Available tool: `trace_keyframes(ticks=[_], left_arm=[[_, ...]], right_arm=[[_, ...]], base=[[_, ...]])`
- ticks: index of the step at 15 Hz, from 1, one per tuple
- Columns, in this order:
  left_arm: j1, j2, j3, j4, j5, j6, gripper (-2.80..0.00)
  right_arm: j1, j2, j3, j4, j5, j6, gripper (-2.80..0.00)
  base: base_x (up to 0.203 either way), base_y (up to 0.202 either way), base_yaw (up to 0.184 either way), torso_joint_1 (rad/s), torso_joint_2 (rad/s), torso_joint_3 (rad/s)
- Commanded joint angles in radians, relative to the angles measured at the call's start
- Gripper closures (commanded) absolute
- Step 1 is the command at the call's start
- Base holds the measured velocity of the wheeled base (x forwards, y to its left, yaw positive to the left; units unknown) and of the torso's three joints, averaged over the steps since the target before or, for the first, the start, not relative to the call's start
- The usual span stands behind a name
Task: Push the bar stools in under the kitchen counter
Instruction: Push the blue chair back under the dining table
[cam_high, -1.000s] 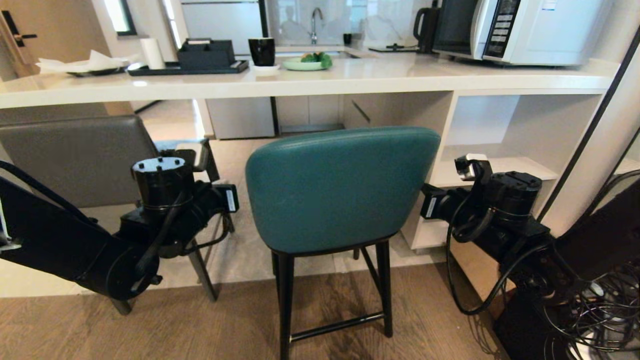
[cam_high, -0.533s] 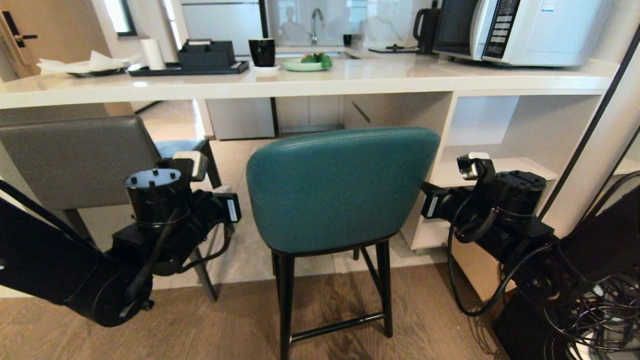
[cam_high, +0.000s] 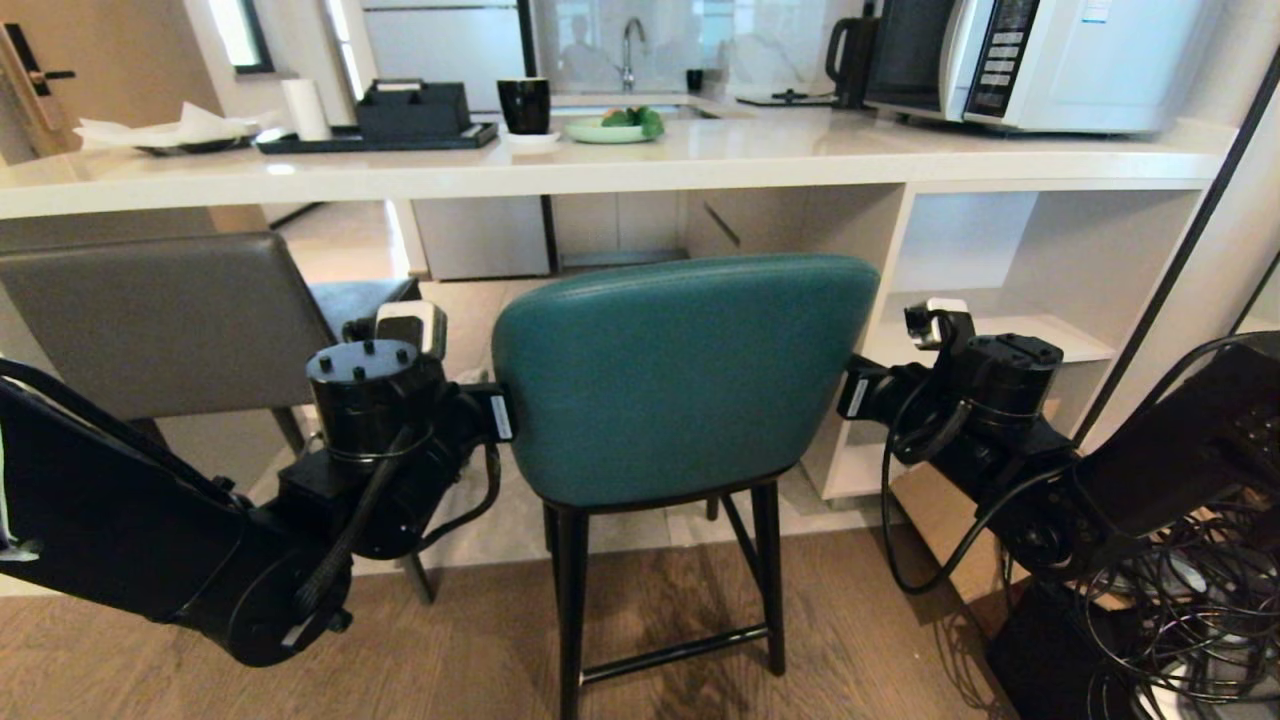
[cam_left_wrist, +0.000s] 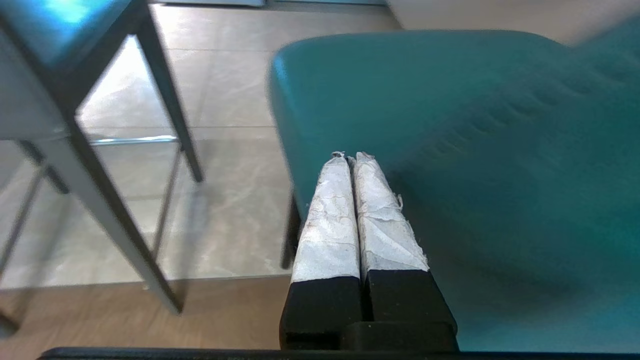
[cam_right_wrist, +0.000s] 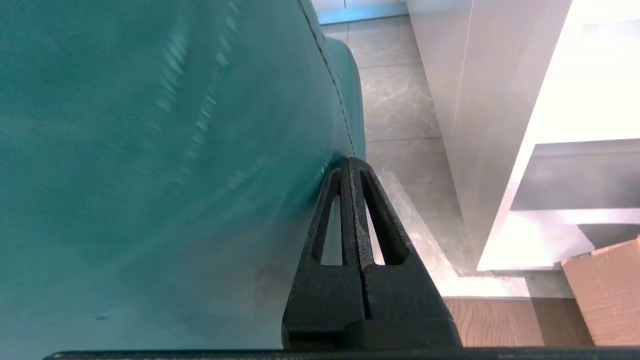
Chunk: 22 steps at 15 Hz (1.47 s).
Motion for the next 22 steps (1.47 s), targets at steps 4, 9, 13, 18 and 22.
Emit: trace_keyframes(ticks=[4,9,13,18,22], left_arm=[[-0.007,0.083,-0.013,-0.05,0.03,0.005,0.0],[-0.012,0.085,-0.03,-0.064,0.031,0.034,0.0],[0.023,0.09,-0.026,-0.063,0.029,0.037,0.0],[0.04,0.091,-0.033,-0.06,0.025,0.037,0.0],[0.04,0.089,-0.022,-0.064,0.027,0.035,0.0]], right_arm=[[-0.001,0.017,0.004,-0.006,0.0,0.0,0.0],[-0.001,0.019,-0.004,-0.006,0.0,-0.001,0.0],[-0.003,0.019,0.005,-0.006,0.0,-0.001,0.0],[-0.007,0.019,0.006,-0.008,0.0,-0.001,0.0],[-0.007,0.019,0.008,-0.008,0.0,-0.002,0.0]], base=[[0.0,0.0,0.0,0.0,0.0,0.0],[0.0,0.0,0.0,0.0,0.0,0.0],[0.0,0.0,0.0,0.0,0.0,0.0],[0.079,0.0,0.001,-0.002,0.0,0.004],[0.188,0.0,0.001,0.003,0.0,0.002]])
